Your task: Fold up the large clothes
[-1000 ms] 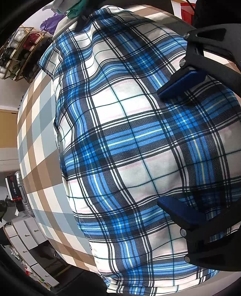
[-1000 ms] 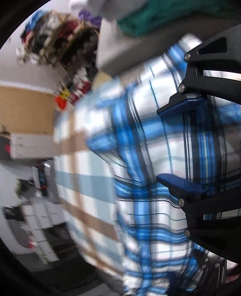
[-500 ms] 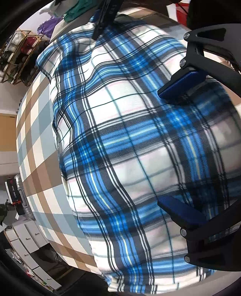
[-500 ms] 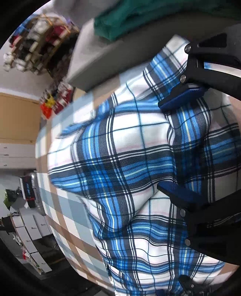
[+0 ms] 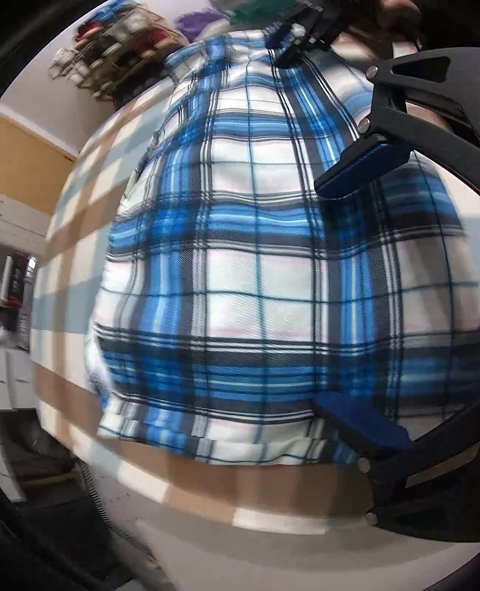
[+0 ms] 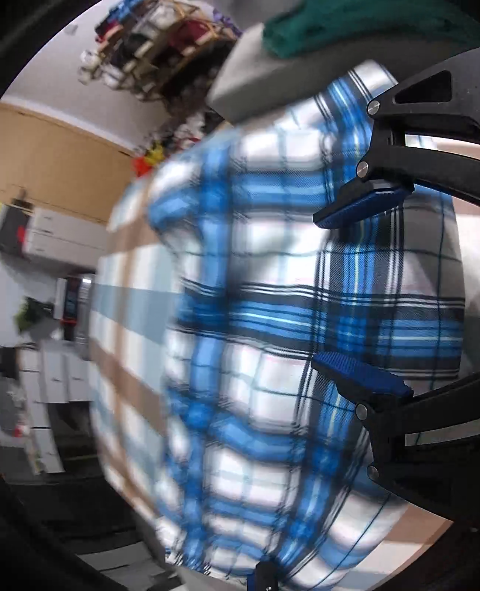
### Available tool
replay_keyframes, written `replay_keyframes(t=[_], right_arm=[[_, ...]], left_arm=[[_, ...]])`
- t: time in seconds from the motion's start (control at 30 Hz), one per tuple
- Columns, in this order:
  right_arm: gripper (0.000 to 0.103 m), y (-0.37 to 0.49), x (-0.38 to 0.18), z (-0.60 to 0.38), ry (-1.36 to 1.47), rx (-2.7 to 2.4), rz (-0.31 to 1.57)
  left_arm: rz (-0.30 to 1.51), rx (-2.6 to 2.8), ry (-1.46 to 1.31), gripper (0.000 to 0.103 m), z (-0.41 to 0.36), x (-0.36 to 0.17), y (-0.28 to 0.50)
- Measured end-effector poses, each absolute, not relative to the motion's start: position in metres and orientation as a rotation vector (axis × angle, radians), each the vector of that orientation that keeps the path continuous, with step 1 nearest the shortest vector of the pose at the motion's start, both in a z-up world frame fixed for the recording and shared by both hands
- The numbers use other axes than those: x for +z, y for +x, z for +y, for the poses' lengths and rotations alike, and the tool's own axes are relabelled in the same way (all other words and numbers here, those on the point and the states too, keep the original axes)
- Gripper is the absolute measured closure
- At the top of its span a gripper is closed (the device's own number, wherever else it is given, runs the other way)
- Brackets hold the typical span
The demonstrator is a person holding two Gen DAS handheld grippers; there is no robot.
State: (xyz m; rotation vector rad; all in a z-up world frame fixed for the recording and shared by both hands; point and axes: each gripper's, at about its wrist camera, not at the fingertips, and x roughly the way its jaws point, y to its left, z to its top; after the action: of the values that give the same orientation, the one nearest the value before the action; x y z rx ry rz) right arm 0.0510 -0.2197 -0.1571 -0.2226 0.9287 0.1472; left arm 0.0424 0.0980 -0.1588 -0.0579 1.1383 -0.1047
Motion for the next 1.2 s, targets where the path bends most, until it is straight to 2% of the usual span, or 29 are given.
replay_keyframes(t=[0.1,0.2,0.27,0.43,0.6,0.8,0.93,1.07,1.2], right_arm=[[0.039,0.040,-0.148,-0.232,-0.141,0.147,0.903],[0.039,0.024,-0.132,-0.232,-0.127,0.166,0.817],[0.037,0.018,-0.128,-0.221,-0.159,0.188,0.787],[0.039,0.024,-0.165,-0.189,-0.292,0.234,0.887],[0.037,0.023,-0.165,-0.200,-0.233,0.251,0.906],[0.037,0.027,-0.167,-0.203,-0.222,0.260,0.903],[0.037,0.032,-0.169,-0.204,-0.203,0.266,0.912],[0.036,0.036,-0.171,-0.210,-0.164,0.290,0.925],[0.038,0.036,-0.163,-0.218,-0.119,0.285,0.900]], left_arm=[[1.109,-0.078,-0.052,0.002,0.092,-0.152,0.039],[1.007,-0.128,-0.173,0.002,0.094,-0.129,0.021],[0.965,-0.162,-0.151,0.002,0.087,-0.124,0.011],[1.130,-0.186,0.016,0.002,0.055,-0.162,0.026],[1.137,-0.153,-0.024,0.002,0.056,-0.161,0.035],[0.933,-0.170,-0.167,0.002,0.086,-0.104,0.058],[1.061,-0.198,-0.183,0.002,0.084,-0.109,0.104],[1.249,-0.127,-0.076,0.002,0.069,-0.151,0.131],[1.249,-0.066,0.053,0.002,0.051,-0.152,0.128]])
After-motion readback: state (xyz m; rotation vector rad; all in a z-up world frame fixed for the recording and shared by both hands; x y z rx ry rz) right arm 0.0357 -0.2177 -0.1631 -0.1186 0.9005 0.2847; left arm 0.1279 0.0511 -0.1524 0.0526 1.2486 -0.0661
